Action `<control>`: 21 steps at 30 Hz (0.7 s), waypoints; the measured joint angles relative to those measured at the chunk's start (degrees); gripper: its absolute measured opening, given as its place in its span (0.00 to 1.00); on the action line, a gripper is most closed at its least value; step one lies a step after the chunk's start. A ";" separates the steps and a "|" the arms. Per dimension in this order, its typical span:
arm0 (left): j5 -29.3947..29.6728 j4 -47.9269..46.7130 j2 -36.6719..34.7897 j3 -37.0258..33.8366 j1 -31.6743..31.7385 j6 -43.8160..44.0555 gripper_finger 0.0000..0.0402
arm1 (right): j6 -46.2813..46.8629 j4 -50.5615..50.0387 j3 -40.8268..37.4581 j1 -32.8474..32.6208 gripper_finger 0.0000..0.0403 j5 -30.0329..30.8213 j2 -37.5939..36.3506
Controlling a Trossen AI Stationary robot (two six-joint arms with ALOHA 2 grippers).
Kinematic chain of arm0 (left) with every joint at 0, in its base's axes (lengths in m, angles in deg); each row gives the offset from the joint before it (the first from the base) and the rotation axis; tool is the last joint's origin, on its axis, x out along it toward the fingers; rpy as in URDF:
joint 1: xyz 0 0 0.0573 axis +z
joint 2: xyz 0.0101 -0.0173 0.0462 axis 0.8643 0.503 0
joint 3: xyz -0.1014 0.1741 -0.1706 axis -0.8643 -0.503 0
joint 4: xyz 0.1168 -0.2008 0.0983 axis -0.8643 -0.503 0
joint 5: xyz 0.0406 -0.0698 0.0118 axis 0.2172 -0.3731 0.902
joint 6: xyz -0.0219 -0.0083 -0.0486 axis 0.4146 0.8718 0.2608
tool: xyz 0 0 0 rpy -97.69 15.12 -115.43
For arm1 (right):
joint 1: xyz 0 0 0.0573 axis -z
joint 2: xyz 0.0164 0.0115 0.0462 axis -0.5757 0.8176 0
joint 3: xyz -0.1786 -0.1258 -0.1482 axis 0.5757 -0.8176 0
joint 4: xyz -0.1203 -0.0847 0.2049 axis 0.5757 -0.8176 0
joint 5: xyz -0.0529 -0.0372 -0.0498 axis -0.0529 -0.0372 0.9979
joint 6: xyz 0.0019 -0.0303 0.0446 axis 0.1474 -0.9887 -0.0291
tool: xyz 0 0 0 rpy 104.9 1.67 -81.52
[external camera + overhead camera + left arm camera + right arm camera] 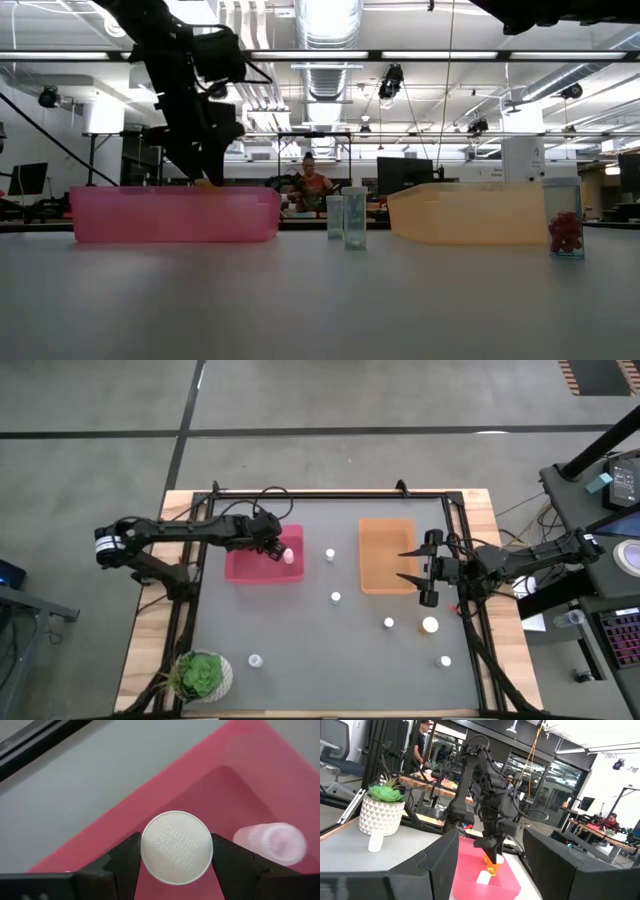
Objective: Pick and place medicine bottles into bin by pill shape (circle, oval)
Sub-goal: Put the left orange pill into the pink bin
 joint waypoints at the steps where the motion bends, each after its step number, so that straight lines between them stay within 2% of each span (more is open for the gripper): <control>1: 0.02 0.11 0.59 0.00 0.05 0.00 0.49 | -0.02 0.00 0.00 0.00 0.53 0.00 0.00; 10: 0.41 4.18 4.00 0.02 0.81 -0.06 0.49 | -0.02 -0.01 0.00 0.00 0.53 0.00 0.00; 21: 2.94 4.33 5.10 0.02 1.12 -0.59 0.49 | -0.02 -0.11 0.00 0.00 0.53 0.00 0.00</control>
